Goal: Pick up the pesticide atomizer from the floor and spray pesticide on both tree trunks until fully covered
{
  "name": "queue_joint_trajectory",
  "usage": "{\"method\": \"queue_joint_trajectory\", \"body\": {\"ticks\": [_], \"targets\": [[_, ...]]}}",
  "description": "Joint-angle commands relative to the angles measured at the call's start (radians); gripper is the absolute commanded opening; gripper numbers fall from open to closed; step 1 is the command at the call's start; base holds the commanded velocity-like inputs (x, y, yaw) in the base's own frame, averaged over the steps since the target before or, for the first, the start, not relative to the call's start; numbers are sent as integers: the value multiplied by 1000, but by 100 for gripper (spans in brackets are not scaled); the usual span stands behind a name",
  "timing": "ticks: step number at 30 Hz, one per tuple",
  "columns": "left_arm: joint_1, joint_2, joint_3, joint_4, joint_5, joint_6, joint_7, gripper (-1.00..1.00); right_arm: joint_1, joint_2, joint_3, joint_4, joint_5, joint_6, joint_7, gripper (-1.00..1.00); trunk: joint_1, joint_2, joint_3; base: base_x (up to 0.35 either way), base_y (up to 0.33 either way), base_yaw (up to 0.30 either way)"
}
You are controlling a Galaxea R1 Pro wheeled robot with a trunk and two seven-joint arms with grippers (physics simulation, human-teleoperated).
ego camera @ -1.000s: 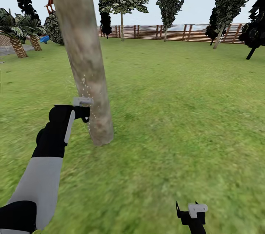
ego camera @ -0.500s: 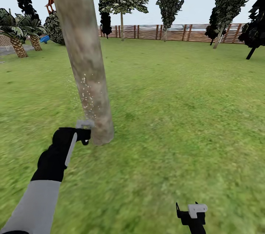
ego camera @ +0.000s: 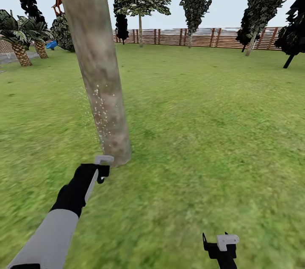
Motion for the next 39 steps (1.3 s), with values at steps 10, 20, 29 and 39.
{"method": "queue_joint_trajectory", "body": {"ticks": [10, 20, 29, 39], "targets": [[5, 1, 51, 277, 10, -243, 56, -100, 0, 0, 2, 0, 0, 0, 0, 100, 0, 0, 0, 2, -3, 0], [13, 7, 59, 308, 6, -274, 66, -100, 0, 0, 2, -1, 0, 0, 0, 100, 0, 0, 0, 119, -207, 0], [15, 13, 145, 308, 3, -285, 65, -100, 0, 0, 2, -1, -2, 0, -1, 100, 0, 0, 0, 154, -243, 0], [15, 12, 147, 308, -2, -286, 66, -100, 0, 2, 2, 0, -2, 0, 0, 100, 0, 0, 0, 155, -243, 186]]}}
